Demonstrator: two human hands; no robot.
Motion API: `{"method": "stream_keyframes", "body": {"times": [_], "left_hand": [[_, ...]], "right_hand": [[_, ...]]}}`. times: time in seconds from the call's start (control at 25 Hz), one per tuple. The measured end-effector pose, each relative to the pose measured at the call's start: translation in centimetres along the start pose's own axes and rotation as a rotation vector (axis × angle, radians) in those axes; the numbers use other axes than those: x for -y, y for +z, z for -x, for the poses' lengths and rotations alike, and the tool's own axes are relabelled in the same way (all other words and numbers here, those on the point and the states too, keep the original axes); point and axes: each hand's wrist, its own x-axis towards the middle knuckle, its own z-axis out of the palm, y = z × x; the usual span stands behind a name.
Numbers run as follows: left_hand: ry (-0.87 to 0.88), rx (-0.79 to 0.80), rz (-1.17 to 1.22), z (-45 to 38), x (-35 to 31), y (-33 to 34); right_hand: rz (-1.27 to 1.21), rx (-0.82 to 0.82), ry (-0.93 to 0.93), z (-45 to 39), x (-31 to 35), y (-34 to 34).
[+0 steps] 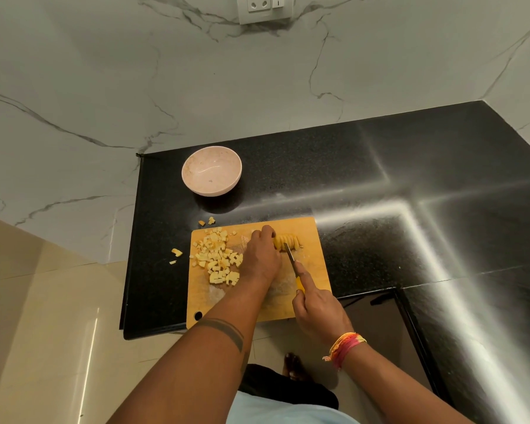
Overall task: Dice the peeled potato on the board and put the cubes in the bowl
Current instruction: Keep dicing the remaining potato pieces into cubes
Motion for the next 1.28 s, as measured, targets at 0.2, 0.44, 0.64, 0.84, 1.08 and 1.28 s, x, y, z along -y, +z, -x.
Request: {"method": "stream_keyframes", "body": {"times": [0.2,0.44,0.64,0.84,1.08,1.28], "left_hand": [[-0.092,-0.042,0.101,0.4,0.3,-0.5],[-0.079,-0.060,0.251,4.1,1.1,0.3],[-0.038,-0.019,0.175,5.7,2.5,1.4],[-0.008,0.041,0.086,5.0,2.7,1.0],[0.044,0.056,0.014,4.6,2.9,0.8],[0.103,0.079,-0.084,4.1,2.9,0.2]], "right_hand": [[-0.023,0.002,0.006,0.8,0.4,0.6],[-0.020,0.017,0.011,1.7,0.7,1.5],[-0.028,0.050,0.052,2.1,0.7,1.7],[0.027,0.046,0.062,2.0,1.3,1.8],[0.064,0.060,0.059,1.7,2.5,1.8],[0.105,0.090,0.060,1.3,3.1,2.0]]}}
